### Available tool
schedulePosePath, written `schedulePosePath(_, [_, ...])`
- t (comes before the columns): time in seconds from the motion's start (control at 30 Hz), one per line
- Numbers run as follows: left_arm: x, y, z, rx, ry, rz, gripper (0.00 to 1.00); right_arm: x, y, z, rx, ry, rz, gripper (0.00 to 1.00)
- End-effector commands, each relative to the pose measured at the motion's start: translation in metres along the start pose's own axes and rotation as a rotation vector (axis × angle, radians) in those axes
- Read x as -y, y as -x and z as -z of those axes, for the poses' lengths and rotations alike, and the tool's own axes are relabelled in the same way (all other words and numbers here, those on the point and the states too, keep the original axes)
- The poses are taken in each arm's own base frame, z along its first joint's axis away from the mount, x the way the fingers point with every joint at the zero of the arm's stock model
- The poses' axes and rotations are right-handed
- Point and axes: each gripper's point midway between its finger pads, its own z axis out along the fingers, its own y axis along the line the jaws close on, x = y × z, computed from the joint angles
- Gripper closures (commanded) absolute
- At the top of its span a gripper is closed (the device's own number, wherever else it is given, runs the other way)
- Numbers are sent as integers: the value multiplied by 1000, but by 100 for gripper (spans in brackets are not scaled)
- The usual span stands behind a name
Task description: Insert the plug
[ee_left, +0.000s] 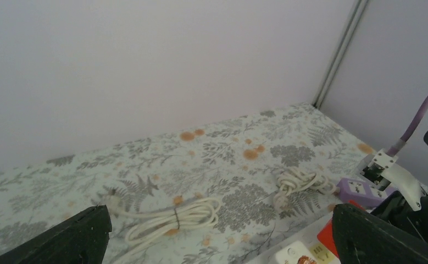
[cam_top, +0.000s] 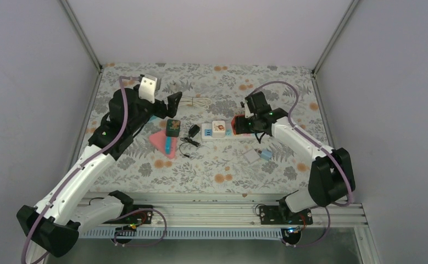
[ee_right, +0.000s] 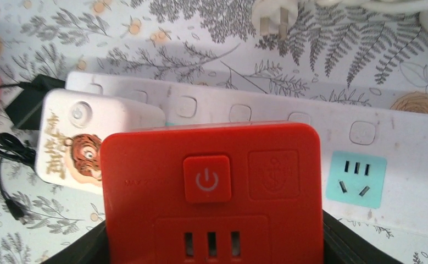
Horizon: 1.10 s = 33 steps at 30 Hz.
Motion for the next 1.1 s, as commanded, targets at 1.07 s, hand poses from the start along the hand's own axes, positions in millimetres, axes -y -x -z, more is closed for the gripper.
schedulePosePath(1.07, [-29, 18, 61, 100, 190, -65, 0, 11, 1, -31, -107, -84, -54, 50])
